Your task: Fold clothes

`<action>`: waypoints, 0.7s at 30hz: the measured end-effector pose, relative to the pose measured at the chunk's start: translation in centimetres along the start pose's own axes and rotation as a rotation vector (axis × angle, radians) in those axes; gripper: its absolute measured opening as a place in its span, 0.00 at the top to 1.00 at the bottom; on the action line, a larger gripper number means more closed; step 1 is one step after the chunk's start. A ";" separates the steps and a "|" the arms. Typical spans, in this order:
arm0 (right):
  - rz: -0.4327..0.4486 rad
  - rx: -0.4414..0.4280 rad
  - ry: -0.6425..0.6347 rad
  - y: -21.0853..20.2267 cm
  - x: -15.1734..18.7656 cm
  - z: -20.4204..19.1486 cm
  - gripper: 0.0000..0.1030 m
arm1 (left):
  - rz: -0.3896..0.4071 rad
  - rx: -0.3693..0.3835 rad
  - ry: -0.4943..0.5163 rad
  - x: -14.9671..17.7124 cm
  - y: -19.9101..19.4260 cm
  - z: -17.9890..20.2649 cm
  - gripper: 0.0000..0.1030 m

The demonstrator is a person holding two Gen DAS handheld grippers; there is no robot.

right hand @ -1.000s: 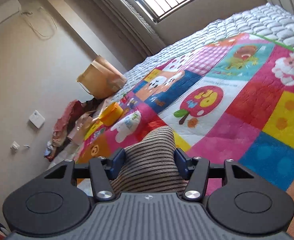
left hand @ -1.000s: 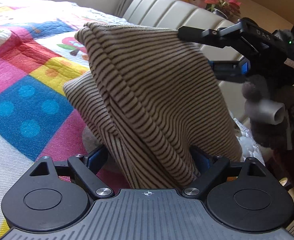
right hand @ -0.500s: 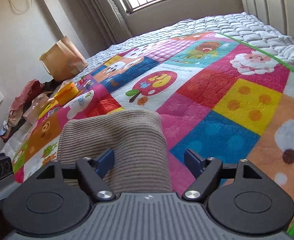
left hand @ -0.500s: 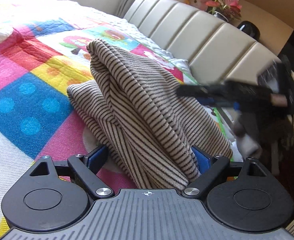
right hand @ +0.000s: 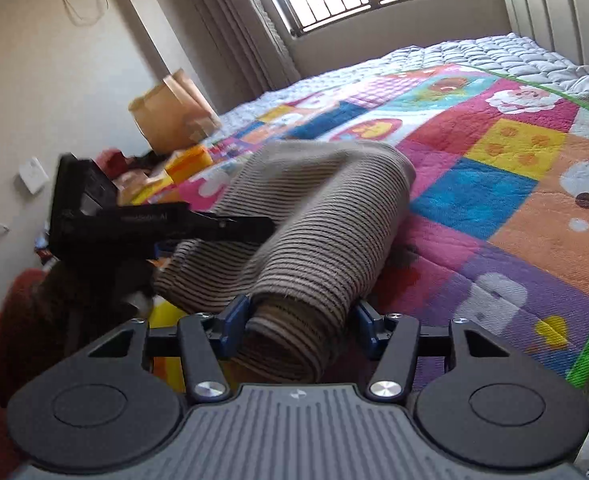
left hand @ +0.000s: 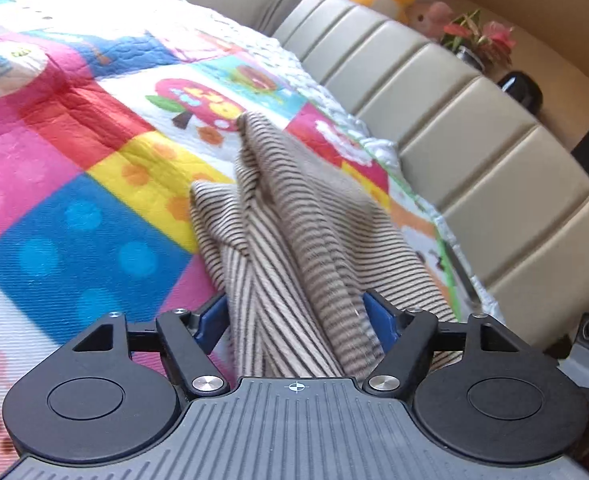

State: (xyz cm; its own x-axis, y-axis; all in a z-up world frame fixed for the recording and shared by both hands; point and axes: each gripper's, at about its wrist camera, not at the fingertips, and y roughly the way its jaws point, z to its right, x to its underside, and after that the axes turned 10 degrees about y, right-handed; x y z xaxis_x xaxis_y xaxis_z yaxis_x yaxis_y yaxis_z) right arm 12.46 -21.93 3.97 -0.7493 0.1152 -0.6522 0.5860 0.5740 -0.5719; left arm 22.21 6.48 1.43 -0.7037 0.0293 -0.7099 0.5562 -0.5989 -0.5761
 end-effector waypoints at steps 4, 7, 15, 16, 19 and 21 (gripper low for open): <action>-0.004 0.024 -0.007 0.4 0.9 0.5 0.43 | 0.003 -0.013 0.039 0.5 -1.5 0.4 0.21; -0.001 -0.008 0.027 -0.2 0.7 0.7 0.37 | -0.001 0.010 0.017 1.1 -2.4 0.6 0.14; 0.093 -0.117 0.177 -3.7 -0.1 2.2 0.18 | -0.013 0.058 -0.001 3.2 -2.3 1.7 0.29; 0.101 -0.103 0.181 -3.7 -0.2 2.3 0.18 | -0.001 0.085 -0.030 2.9 -2.4 1.6 0.31; 0.107 -0.051 0.169 -3.4 -0.2 2.3 0.18 | 0.038 0.141 -0.040 2.1 -3.4 1.9 0.32; 0.100 -0.017 0.158 -2.9 0.1 2.4 0.18 | 0.029 0.084 0.007 2.0 -3.6 2.4 0.32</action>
State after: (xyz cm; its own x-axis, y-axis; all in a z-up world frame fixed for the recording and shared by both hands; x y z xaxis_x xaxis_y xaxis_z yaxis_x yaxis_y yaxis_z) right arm 11.44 -25.50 4.41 -0.7273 0.2975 -0.6185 0.6558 0.5668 -0.4986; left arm 17.73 6.78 3.09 -0.6847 0.0169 -0.7286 0.5367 -0.6646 -0.5198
